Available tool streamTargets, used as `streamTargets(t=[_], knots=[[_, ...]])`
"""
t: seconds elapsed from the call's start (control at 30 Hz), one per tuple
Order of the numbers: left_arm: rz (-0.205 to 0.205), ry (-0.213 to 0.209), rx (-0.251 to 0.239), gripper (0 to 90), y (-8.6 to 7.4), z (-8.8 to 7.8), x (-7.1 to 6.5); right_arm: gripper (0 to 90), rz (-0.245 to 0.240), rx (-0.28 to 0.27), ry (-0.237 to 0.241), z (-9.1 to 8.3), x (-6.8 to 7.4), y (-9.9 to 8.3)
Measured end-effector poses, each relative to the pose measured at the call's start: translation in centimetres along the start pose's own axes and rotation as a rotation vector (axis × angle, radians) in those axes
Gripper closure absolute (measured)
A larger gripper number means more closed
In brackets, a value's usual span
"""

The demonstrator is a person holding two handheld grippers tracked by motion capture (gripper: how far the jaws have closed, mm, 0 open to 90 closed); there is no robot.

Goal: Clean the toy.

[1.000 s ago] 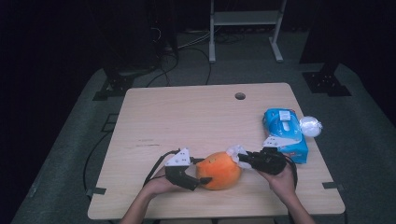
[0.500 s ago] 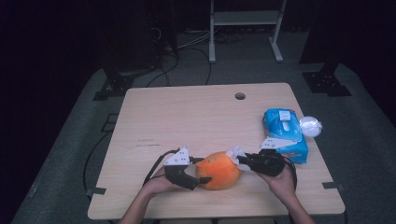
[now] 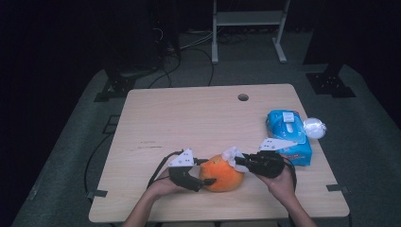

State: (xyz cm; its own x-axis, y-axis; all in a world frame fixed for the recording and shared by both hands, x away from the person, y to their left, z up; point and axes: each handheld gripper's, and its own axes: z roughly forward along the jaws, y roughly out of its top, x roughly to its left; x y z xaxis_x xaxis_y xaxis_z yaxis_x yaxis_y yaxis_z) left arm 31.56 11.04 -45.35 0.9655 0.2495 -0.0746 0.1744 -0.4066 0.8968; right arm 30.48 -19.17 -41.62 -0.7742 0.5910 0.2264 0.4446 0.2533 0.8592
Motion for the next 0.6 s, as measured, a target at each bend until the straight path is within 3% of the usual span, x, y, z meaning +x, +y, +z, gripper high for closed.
streamTargets(t=[0.07, 0.13, 0.23, 0.33, 0.47, 0.5, 0.6], knots=[[-0.003, 0.002, -0.003, 27.1, 0.0, 0.0, -0.1, 77.5, 0.03, 0.008, 0.012, 0.1, -0.5, -0.4], [0.002, 0.003, -0.002, 27.2, 0.0, 0.0, -0.2, 77.5, 0.031, 0.039, -0.06, -0.2, -1.3, -0.7], [-0.005, 0.006, -0.007, 27.2, 0.1, 0.1, -0.2, 77.6, 0.052, 0.022, -0.068, -0.7, -1.6, -0.9], [-0.001, 0.006, -0.009, 27.2, 0.1, 0.3, -0.2, 77.5, 0.005, -0.02, -0.029, -0.8, -0.3, 0.1], [0.004, 0.006, -0.003, 27.2, 0.1, 0.1, -0.3, 77.3, -0.042, 0.002, -0.02, 0.1, 0.6, 0.3], [0.004, 0.007, 0.0, 27.1, 0.2, 0.1, -0.3, 77.3, 0.001, 0.006, -0.003, 0.2, -0.2, -0.2], [0.01, 0.003, 0.004, 27.1, 0.2, 0.0, -0.3, 77.2, 0.019, 0.032, -0.055, -0.1, -1.0, -0.8]])
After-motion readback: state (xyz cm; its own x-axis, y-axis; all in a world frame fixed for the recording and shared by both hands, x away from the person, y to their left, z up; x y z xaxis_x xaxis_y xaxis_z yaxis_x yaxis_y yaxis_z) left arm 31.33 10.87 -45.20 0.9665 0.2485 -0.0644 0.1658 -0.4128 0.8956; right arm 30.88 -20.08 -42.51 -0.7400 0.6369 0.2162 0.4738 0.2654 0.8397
